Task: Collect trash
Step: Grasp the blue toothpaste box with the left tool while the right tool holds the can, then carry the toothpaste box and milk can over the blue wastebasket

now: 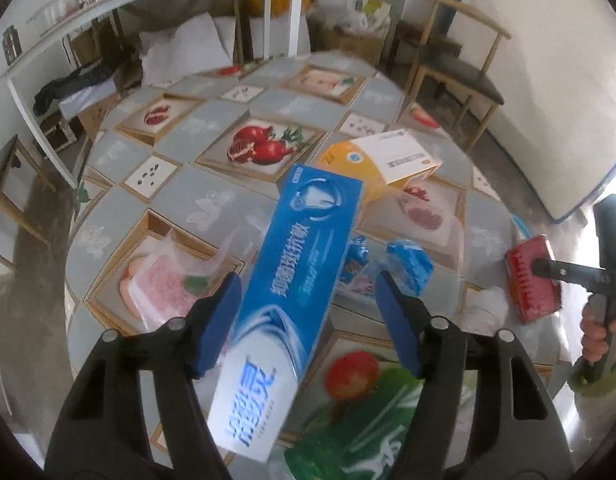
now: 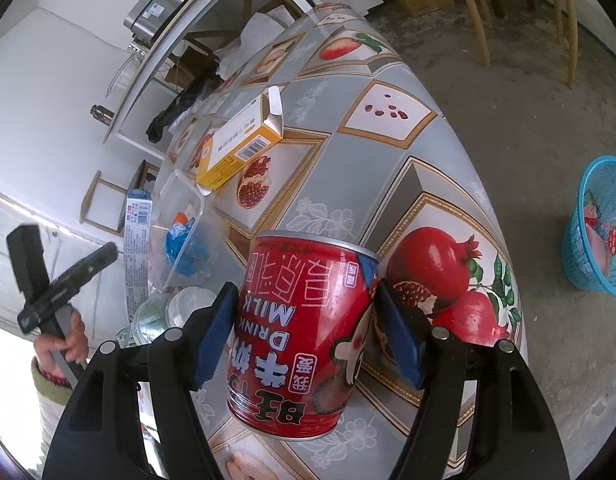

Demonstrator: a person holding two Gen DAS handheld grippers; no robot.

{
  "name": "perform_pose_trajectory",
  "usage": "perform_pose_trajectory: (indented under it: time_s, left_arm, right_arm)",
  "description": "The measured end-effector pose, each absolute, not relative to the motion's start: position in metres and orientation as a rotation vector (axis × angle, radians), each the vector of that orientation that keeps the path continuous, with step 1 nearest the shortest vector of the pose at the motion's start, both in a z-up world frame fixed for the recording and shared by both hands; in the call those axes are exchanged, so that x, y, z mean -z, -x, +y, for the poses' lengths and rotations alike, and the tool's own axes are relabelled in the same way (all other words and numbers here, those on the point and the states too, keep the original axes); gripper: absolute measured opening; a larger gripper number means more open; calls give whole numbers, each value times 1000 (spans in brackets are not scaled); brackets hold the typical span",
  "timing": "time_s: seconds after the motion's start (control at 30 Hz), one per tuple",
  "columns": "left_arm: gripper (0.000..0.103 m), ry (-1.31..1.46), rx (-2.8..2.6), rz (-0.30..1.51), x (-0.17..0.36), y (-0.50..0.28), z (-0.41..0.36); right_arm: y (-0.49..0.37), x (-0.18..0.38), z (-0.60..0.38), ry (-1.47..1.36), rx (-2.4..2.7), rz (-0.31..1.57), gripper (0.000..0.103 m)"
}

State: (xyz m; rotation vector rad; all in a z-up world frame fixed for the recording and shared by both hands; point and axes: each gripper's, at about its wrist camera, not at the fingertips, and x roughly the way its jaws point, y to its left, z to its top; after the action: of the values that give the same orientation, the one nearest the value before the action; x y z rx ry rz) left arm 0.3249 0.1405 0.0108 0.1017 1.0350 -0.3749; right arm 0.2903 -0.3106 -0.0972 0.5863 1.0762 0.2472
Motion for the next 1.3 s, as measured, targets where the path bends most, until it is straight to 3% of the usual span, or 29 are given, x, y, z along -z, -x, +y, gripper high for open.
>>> perform_pose_trajectory:
  time_s: [0.13,0.47,1.3]
  left_arm:
    - [54,-71,360,1096,-1,-341,139]
    - [52,-85,338,1087,-3,-343,133]
    - [46,48,384,768,-101,-267,163]
  right_arm:
    - [-292,98,-308,-586,-257,1084,68]
    - [-292,99,-307,-590,-263,1081,68]
    - [-279,88,-325,-621,-249,1037,67]
